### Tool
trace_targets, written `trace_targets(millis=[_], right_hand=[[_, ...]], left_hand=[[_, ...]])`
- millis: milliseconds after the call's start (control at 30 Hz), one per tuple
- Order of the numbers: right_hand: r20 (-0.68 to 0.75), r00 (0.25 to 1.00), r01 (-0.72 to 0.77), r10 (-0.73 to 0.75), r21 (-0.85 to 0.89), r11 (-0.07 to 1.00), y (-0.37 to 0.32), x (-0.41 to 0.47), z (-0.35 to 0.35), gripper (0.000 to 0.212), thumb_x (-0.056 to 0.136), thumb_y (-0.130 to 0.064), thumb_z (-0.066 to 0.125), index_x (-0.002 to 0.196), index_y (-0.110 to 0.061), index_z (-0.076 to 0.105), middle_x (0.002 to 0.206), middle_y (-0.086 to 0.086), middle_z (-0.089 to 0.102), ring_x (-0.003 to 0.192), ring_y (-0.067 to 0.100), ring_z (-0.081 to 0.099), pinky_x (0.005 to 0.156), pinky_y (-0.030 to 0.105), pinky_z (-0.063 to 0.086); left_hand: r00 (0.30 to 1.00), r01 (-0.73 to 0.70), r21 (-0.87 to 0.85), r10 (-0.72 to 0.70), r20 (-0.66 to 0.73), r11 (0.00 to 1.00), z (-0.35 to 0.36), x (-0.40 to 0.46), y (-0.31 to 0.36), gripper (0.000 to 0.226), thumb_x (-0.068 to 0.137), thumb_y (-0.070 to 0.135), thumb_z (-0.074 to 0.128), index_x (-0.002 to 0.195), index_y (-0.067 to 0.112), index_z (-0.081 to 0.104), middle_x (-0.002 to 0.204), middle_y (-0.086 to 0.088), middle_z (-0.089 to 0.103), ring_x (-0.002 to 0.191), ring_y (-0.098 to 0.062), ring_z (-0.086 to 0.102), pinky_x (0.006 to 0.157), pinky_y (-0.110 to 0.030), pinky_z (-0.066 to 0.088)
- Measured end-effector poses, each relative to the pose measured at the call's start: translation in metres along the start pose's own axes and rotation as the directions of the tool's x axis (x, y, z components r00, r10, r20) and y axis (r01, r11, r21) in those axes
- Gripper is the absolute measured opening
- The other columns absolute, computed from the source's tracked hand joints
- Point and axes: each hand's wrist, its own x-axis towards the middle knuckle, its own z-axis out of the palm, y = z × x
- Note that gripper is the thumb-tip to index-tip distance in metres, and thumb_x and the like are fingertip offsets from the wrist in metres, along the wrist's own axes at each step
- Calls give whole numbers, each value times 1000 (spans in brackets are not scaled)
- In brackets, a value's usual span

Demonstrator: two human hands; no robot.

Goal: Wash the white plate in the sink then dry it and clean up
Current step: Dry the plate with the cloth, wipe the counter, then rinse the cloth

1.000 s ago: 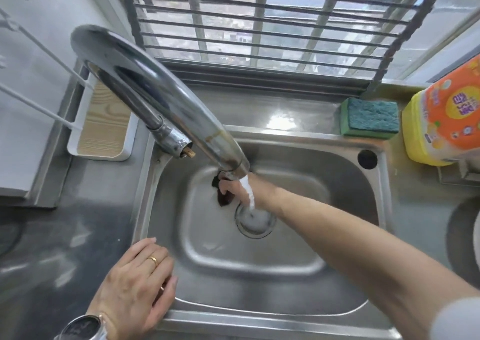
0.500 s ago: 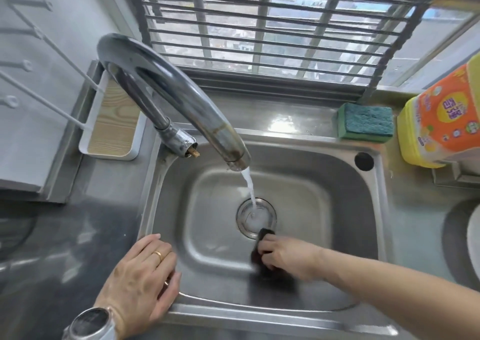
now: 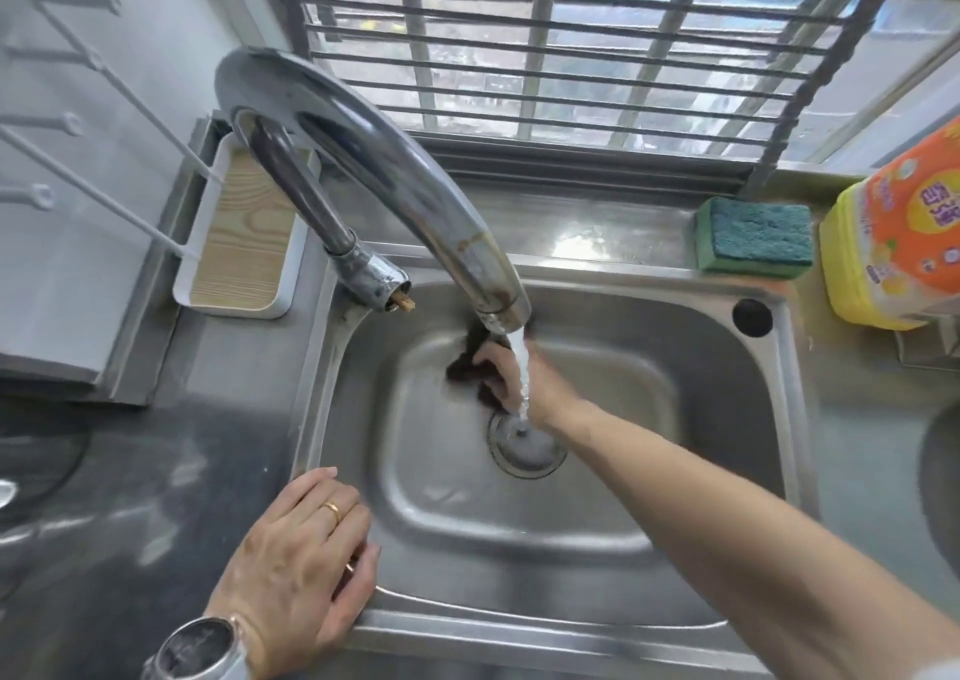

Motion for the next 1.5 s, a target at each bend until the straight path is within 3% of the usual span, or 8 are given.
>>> trace_targets(millis=[267, 567, 767, 833, 933, 1067, 1333, 1500], right_hand=[[340, 803, 522, -489, -8, 853, -60, -57, 74, 34, 67, -19, 76, 99, -11, 64, 121, 12, 57, 109, 35, 49, 93, 44, 47], [451, 705, 689, -547, -250, 681, -3, -91, 23, 19, 94, -11, 43, 92, -12, 62, 115, 7, 62, 109, 31, 56, 87, 37, 51], [119, 985, 100, -127, 215, 972, -35, -96, -3, 23, 61, -11, 64, 76, -20, 50, 80, -2, 64, 74, 16, 54, 64, 26, 42], [67, 967, -244, 244, 498, 832, -41, -100, -16, 23, 60, -14, 62, 78, -24, 51, 81, -2, 66, 72, 14, 57, 64, 30, 48], [216, 812, -386, 542, 895, 222, -49, -102, -37, 22, 72, -5, 55, 90, -16, 59, 88, 11, 67, 75, 21, 60, 63, 31, 49], [447, 738, -286, 505, 886, -366, -61, -94, -54, 29, 91, -19, 45, 106, -7, 67, 101, 20, 69, 86, 33, 64, 71, 37, 53], [354, 527, -409, 773, 903, -134, -60, -49, -26, 19, 83, -33, 73, 92, -17, 74, 78, 5, 74, 65, 22, 68, 65, 35, 59], [475, 591, -355, 651, 879, -319, -66, -41, -18, 28, 76, -33, 79, 94, -12, 77, 87, 12, 74, 77, 29, 69, 75, 43, 56]], left_hand=[[999, -16, -5, 16, -31, 1000, 3, 1, -2, 22, 87, 27, 58, 76, 13, 70, 81, -4, 66, 75, -29, 68, 107, -43, 45], [999, -15, -18, 14, -32, 1000, 3, 1, -3, 17, 83, 26, 61, 73, 15, 68, 80, -2, 66, 74, -26, 67, 106, -41, 45], [987, 160, -103, -162, -4, 982, 7, 12, 14, 27, 87, 34, 60, 64, 20, 62, 69, 4, 59, 64, -23, 62, 95, -36, 46], [904, 428, -313, -391, 175, 848, 7, 32, 40, 25, 92, 45, 57, 76, 27, 68, 79, 14, 64, 76, -16, 65, 89, -32, 47], [548, 802, -568, -609, 573, 187, 17, 82, 74, 25, 98, 50, 61, 119, 38, 66, 119, 12, 69, 111, -8, 64, 105, -36, 49], [355, 557, -577, -458, 815, -597, 37, 148, 100, 26, 101, 42, 63, 123, 29, 65, 113, -3, 78, 96, -20, 76, 75, -34, 61], [302, 548, -654, -605, 736, -522, 65, 165, 110, 56, 72, 66, 65, 108, 26, 77, 106, -7, 81, 101, -29, 76, 97, -53, 61], [374, 612, -711, -665, 647, -348, 50, 157, 92, 17, 103, 34, 60, 111, 21, 69, 118, -12, 75, 107, -25, 71, 97, -43, 58]])
